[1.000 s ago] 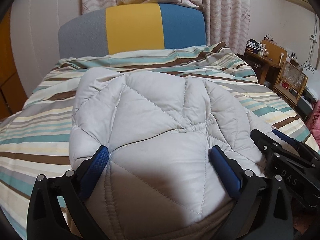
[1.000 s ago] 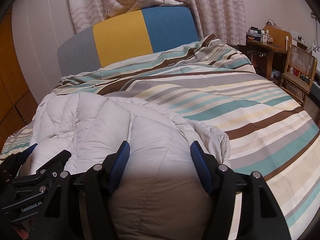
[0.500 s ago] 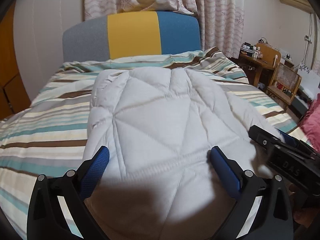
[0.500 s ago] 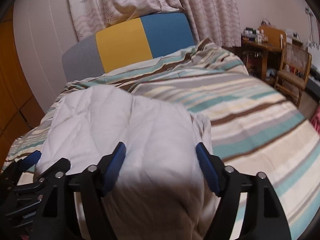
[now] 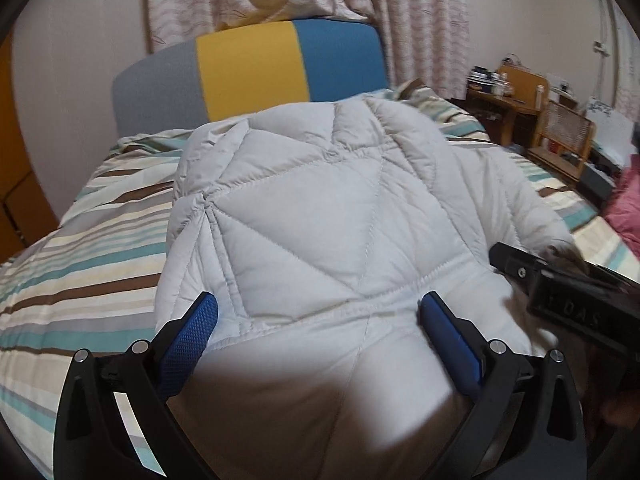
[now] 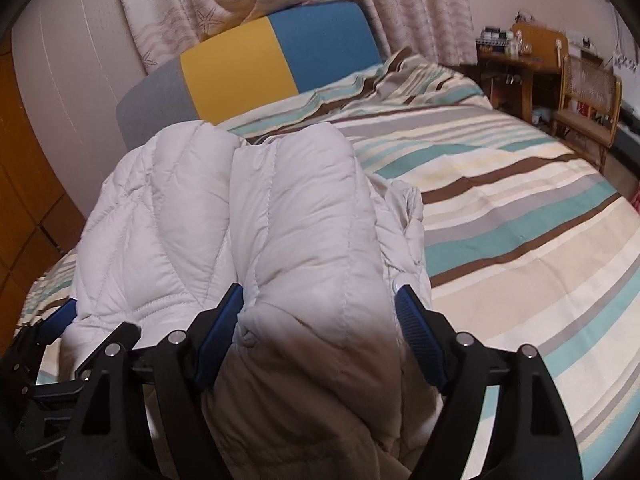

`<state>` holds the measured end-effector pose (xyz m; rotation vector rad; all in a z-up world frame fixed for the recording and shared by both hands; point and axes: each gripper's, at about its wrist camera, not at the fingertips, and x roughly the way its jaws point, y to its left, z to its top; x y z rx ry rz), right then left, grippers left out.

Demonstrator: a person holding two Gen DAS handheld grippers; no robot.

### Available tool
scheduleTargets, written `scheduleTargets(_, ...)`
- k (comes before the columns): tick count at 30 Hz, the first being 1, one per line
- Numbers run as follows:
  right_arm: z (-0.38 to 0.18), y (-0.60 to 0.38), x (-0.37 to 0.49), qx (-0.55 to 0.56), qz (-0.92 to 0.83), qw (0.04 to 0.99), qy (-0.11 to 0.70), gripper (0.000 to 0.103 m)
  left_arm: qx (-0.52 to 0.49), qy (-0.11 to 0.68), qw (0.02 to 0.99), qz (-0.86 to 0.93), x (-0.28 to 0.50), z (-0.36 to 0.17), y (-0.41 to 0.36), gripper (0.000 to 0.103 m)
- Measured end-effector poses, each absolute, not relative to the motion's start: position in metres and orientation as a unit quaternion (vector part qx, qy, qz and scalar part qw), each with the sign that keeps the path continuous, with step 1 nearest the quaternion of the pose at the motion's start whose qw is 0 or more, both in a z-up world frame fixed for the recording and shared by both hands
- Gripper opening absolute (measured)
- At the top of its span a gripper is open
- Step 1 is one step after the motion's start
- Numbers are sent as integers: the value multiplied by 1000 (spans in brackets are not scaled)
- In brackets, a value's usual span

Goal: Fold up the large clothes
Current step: 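Lift the held jacket with both tools and fold it over onto itself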

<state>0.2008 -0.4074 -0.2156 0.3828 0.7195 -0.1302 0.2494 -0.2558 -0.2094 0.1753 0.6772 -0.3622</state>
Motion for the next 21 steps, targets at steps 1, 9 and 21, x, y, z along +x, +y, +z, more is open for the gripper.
scheduleTargets(1, -214, -410, 201, 192, -59, 913, 354, 80, 82, 336, 920, -184, 250, -205, -249, 100)
scheduleTargets(9, -214, -442, 193, 260, -27, 871, 417, 96, -26, 387, 911, -141, 274, -192, -174, 100)
scheduleTargets(21, -232, -447, 211, 291, 18, 826, 482, 97, -114, 471, 845, -224, 288, -214, -153, 100)
